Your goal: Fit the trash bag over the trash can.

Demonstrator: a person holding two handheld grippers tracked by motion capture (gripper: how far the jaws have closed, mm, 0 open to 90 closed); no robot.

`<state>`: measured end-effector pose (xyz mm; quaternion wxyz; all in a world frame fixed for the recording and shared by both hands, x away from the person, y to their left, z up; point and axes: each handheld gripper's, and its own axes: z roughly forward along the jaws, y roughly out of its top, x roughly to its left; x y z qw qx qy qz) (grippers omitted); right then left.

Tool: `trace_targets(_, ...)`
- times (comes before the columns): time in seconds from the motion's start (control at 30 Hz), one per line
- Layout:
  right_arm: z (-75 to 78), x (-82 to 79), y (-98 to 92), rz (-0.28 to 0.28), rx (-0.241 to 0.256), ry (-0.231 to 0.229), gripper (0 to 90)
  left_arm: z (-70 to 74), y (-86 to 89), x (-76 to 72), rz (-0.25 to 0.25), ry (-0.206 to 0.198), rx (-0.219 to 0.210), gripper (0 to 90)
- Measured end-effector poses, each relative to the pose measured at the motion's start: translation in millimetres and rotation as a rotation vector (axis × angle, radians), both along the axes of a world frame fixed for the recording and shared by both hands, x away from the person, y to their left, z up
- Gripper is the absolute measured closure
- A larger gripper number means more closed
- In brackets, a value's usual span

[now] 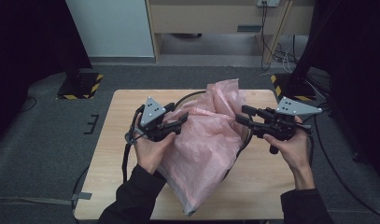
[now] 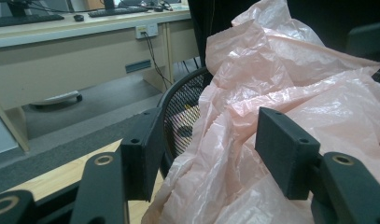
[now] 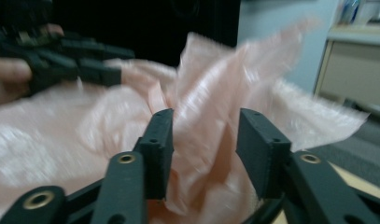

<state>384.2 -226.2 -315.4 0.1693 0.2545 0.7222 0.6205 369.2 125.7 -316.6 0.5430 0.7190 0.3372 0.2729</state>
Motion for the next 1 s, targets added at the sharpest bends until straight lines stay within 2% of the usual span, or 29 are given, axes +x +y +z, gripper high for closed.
trace_targets(0.07,2.7,-4.5,-0.1,-0.013,0.032,-0.018,53.0,0.7,-0.8,0.4,0.003,-0.001,0.015,42.5)
trace_targets(0.13,3.8,-6.5,0.6,-0.012,0.044,-0.028,53.1,1.0,-1.2,0.7,0.002,-0.001,0.019,42.6)
trace_targets(0.2,5.7,-12.5,8.9,0.030,0.047,-0.025,52.7,1.7,-2.0,1.4,0.003,0.003,0.025,42.6)
trace_targets(0.3,4.1,-15.0,20.0,0.050,-0.024,-0.026,53.3,2.5,-2.8,2.0,0.003,0.008,0.027,42.5)
trace_targets(0.37,1.4,-15.3,24.5,0.054,-0.049,-0.024,55.1,2.5,-2.6,2.1,0.000,0.011,0.021,42.4)
trace_targets(0.4,0.5,-15.4,25.7,0.060,-0.060,-0.012,57.9,2.4,-1.1,2.9,-0.020,0.022,-0.004,42.5)
trace_targets(0.43,-0.4,-15.4,25.7,0.063,-0.058,-0.005,58.8,2.4,-1.1,2.9,-0.020,0.022,-0.004,42.4)
trace_targets(0.47,-1.2,-15.6,25.3,0.060,-0.057,-0.006,60.9,2.1,0.2,3.1,-0.036,0.028,-0.032,41.5)
trace_targets(0.5,-2.1,-15.9,24.8,0.053,-0.063,0.001,62.4,1.8,4.0,2.4,-0.053,0.020,-0.081,40.2)
trace_targets(0.6,-6.2,-15.1,24.1,0.048,-0.083,0.024,64.0,2.4,13.5,-3.2,-0.071,0.005,-0.112,36.4)
trace_targets(0.7,-9.9,-14.8,23.0,0.050,-0.084,0.038,65.1,1.8,26.4,-11.3,-0.073,-0.011,-0.171,34.2)
trace_targets(0.87,-13.9,-16.2,22.6,0.037,-0.127,0.048,65.5,-3.1,49.4,-23.7,-0.049,-0.027,-0.203,31.1)
trace_targets(0.9,-14.5,-16.5,22.4,0.037,-0.120,0.043,65.5,-3.1,49.4,-23.7,-0.049,-0.027,-0.203,30.2)
trace_targets(0.93,-14.8,-17.1,22.4,0.036,-0.114,0.044,65.5,-8.6,57.8,-26.8,-0.039,-0.026,-0.209,29.9)
trace_targets(1.0,-14.9,-17.5,22.7,0.034,-0.117,0.041,65.1,-16.6,65.2,-28.2,-0.050,-0.013,-0.233,29.2)
